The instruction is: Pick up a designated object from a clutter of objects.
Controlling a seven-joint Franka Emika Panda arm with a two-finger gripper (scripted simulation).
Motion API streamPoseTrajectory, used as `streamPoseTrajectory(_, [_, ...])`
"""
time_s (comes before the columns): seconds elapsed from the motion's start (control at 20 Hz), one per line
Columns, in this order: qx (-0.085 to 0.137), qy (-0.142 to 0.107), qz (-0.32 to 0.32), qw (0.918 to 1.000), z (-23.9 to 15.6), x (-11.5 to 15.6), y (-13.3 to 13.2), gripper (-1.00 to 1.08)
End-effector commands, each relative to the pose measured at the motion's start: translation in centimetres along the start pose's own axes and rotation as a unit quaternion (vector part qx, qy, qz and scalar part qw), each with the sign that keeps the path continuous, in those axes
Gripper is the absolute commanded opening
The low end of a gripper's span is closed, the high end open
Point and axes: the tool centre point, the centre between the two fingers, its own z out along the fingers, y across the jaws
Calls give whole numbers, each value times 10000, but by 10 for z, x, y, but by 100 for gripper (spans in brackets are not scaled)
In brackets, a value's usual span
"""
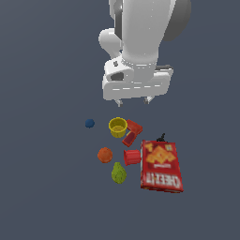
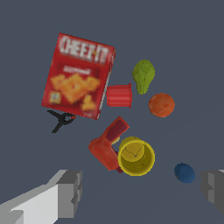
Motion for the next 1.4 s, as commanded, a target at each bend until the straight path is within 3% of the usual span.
streamPoseTrajectory(0.0, [1, 2, 14, 10000, 1, 1, 1, 100])
streamPoseTrajectory(0.65, [53, 37, 402, 9992, 35, 43, 14, 100])
streamPoseTrajectory(1.35, [69, 110, 1287, 9916, 138, 120, 49, 100])
